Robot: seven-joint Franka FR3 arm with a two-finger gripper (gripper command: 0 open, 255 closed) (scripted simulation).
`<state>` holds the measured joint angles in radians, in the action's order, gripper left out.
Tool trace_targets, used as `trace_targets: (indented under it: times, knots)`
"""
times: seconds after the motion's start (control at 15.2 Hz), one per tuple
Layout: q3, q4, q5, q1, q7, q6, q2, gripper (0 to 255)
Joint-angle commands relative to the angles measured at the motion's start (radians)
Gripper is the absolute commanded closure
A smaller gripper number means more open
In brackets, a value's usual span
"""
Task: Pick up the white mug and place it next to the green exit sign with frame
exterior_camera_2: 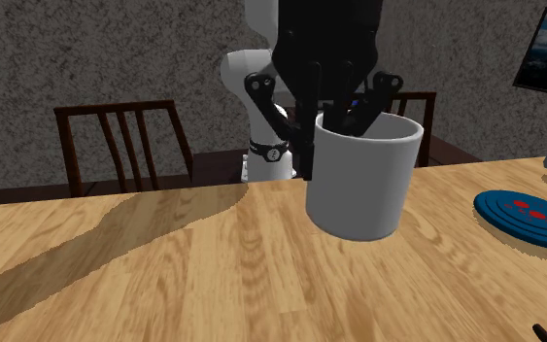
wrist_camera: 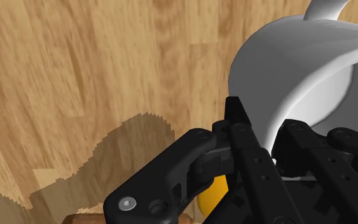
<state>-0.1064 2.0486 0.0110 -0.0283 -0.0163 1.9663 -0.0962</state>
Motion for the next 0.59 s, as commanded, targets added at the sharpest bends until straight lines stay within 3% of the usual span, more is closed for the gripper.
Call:
trace_targets:
  times: [0.0, 0.13, 0.53]
  knots:
    - [0.0, -0.022, 0.0, 0.0, 0.001, -0.028, -0.006, 255]
    - [0.001, -0.041, 0.001, 0.0, 0.001, -0.051, -0.01, 255]
    - [0.081, 0.059, -0.004, 0.06, 0.14, -0.044, -0.102, 255]
